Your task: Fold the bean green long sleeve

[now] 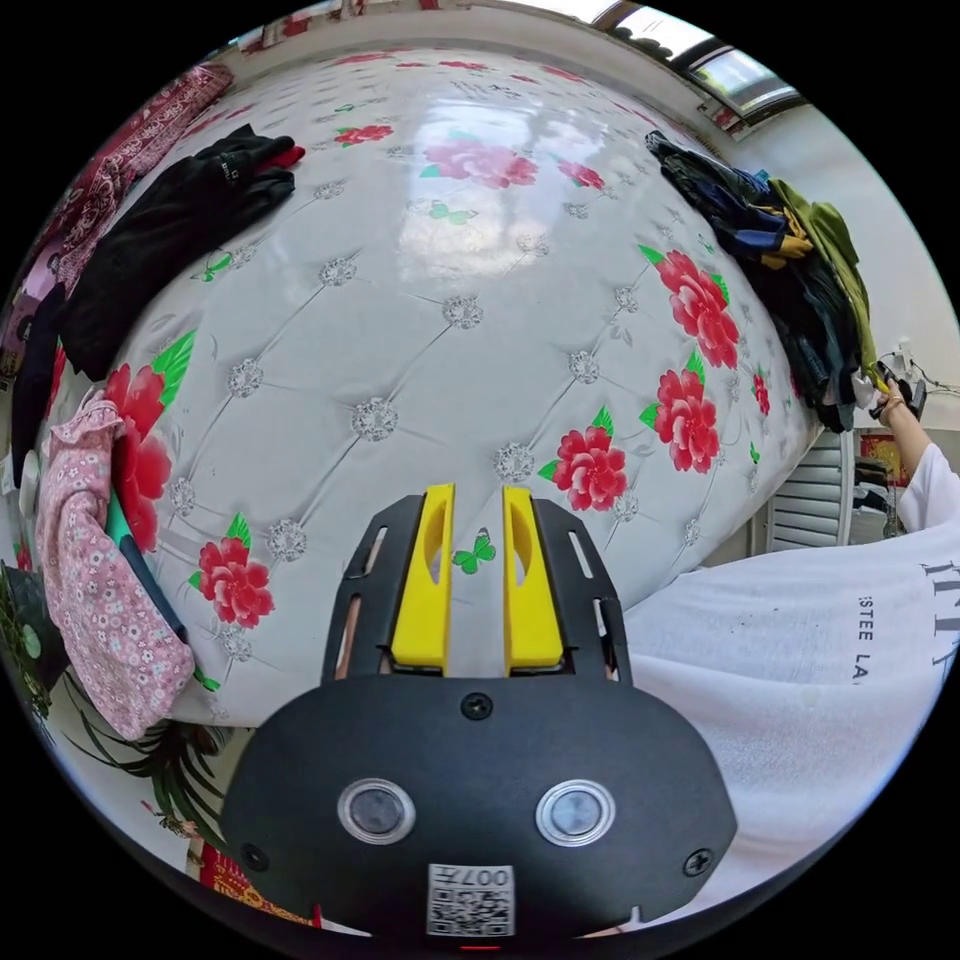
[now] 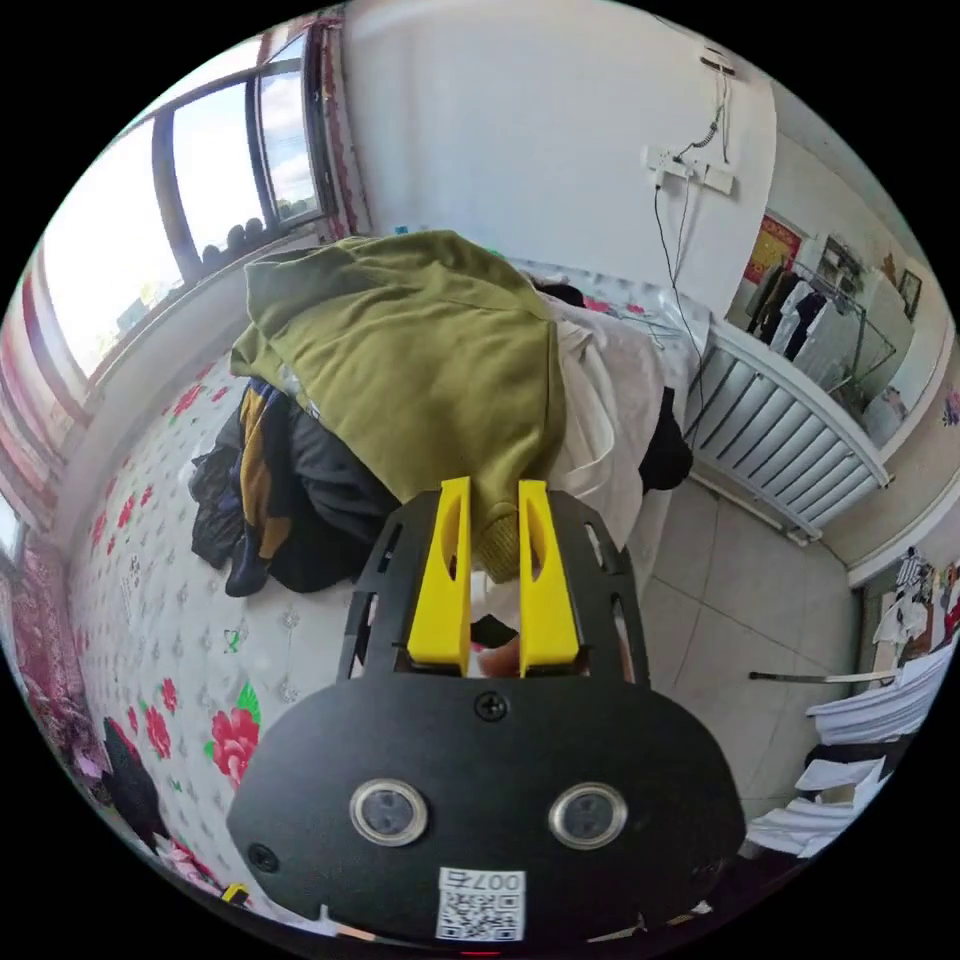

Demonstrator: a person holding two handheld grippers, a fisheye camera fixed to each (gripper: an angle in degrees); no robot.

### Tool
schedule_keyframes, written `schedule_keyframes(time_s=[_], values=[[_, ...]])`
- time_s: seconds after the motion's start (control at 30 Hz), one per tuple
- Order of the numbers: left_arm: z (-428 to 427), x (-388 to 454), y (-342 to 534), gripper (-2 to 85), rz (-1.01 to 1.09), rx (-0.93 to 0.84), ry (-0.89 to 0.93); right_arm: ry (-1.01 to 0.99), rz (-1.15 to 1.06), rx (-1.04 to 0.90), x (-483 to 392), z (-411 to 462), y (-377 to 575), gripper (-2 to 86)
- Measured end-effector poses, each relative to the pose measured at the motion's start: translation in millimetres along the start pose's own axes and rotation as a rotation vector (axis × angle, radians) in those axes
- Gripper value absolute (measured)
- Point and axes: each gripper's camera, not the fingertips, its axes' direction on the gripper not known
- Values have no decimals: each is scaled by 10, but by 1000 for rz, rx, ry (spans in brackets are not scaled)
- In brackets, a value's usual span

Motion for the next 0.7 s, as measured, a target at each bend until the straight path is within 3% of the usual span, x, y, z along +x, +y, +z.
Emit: schedule_keyframes(time_s=[0.23,0.37,0.53,0.6,0.7], values=[[-67,-83,-66,76,39,44,43,-641,-360,-20,-759,-350,895,13],[-228,-146,-2,81,109,115,101,-831,-561,-110,-1536,-625,1878,10],[-437,-336,371,88,145,195,145,-1380,-882,-542,-2619,-1166,3865,17],[-472,-515,569,90,122,210,151,-1445,-985,-636,-2913,-1410,4478,26],[-539,-961,925,92,35,223,155,-1387,-1217,-725,-3233,-1700,5200,49]])
